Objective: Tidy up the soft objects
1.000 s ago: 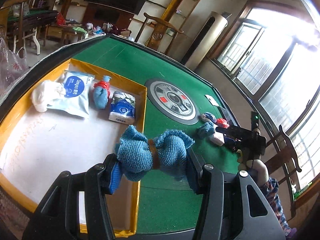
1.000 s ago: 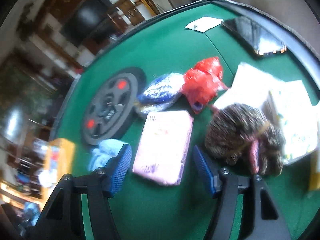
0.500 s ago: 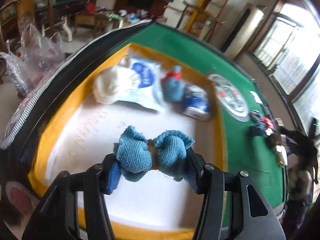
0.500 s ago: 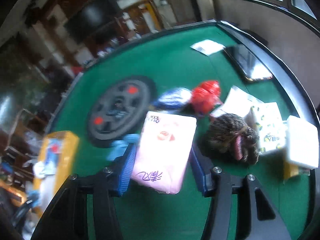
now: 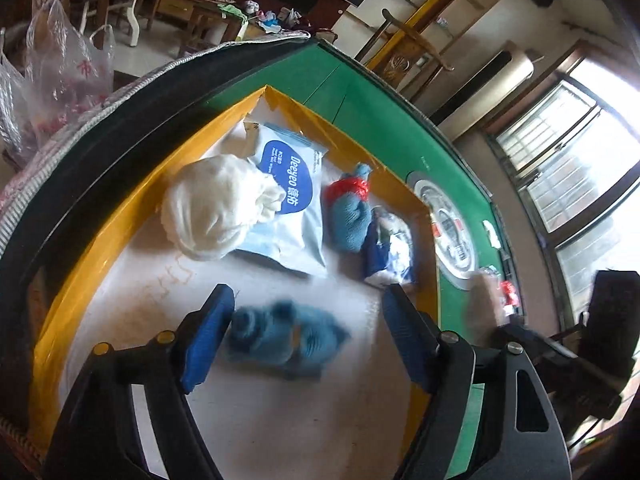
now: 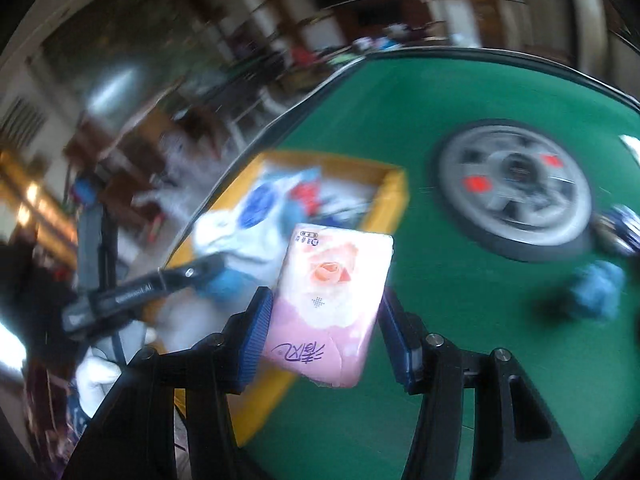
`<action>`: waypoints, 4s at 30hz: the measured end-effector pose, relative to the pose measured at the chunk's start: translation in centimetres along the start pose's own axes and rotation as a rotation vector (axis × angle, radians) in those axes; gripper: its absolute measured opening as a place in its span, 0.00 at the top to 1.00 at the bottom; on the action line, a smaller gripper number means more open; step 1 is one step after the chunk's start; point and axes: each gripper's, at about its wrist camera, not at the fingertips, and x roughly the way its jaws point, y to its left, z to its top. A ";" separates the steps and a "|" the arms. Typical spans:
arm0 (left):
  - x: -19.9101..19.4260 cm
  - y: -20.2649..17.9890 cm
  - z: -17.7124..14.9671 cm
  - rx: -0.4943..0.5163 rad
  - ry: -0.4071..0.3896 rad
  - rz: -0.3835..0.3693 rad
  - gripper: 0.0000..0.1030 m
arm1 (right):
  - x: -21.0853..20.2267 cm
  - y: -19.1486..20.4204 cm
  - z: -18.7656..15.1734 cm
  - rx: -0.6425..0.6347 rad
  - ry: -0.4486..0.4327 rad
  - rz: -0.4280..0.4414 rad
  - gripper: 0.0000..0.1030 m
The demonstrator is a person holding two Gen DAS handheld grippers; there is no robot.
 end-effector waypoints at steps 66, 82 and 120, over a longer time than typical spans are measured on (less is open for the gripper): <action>0.3 -21.7 -9.3 0.379 0.160 -0.127 0.00 | -23.0 -20.0 -2.5 0.292 -0.479 -0.465 0.01; 9.3 -21.5 -12.1 0.449 0.310 0.014 0.00 | -13.0 -29.2 0.1 0.422 -0.213 -0.385 0.08; 6.6 -27.1 -12.8 0.472 0.138 0.126 0.00 | -18.9 -24.8 -9.2 0.432 -0.440 -0.090 0.37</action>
